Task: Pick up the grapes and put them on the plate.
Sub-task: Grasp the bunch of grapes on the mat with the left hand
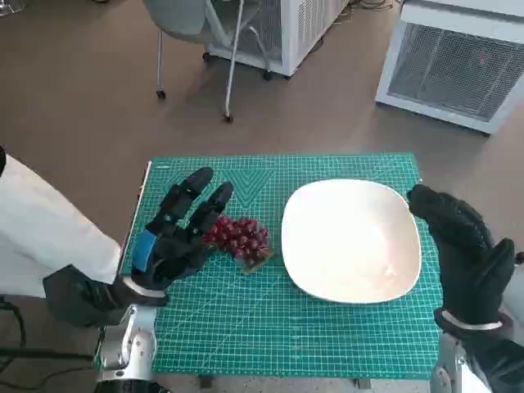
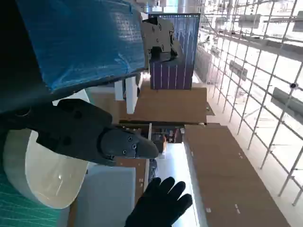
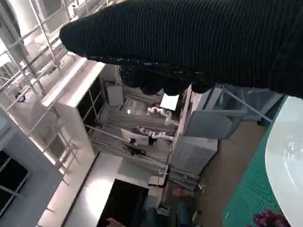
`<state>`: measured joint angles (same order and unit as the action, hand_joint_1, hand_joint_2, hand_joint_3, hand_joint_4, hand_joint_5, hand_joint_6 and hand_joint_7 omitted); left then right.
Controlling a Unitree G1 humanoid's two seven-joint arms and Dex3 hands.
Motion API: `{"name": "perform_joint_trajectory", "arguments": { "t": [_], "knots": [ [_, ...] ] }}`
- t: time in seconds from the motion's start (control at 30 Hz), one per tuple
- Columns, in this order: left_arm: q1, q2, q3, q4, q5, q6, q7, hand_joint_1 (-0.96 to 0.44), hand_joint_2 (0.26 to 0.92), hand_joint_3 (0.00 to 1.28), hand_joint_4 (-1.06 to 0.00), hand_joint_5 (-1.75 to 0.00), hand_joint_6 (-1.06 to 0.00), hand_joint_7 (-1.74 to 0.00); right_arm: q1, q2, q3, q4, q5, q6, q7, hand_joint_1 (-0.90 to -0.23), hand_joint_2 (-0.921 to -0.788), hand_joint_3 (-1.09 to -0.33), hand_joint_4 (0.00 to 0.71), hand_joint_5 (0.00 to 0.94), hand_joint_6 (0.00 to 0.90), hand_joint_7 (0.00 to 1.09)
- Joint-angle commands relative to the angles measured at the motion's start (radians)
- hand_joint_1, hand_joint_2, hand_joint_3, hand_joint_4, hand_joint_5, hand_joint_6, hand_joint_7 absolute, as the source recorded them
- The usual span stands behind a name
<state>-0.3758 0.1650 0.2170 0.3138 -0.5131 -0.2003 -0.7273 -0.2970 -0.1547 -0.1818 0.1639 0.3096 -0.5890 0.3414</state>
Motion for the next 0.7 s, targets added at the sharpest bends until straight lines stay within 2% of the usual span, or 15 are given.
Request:
{"name": "perform_joint_trajectory", "arguments": {
  "t": [0.03,0.7],
  "knots": [
    [-0.010,0.010,0.002,0.007,0.011,-0.012,-0.004,-0.40,0.921,0.15,-0.23,0.00,-0.12,-0.46,0.003,-0.005,-0.001,0.015,0.000,0.004,0.010,-0.495,-0.921,-0.535,0.575,0.002,0.202,0.65],
    [-0.009,0.013,0.003,0.004,0.013,-0.011,0.000,-0.39,0.921,0.15,-0.23,0.00,-0.12,-0.46,0.005,-0.003,0.001,0.010,-0.001,0.010,0.009,-0.496,-0.921,-0.536,0.573,0.001,0.194,0.66]
  ]
}}
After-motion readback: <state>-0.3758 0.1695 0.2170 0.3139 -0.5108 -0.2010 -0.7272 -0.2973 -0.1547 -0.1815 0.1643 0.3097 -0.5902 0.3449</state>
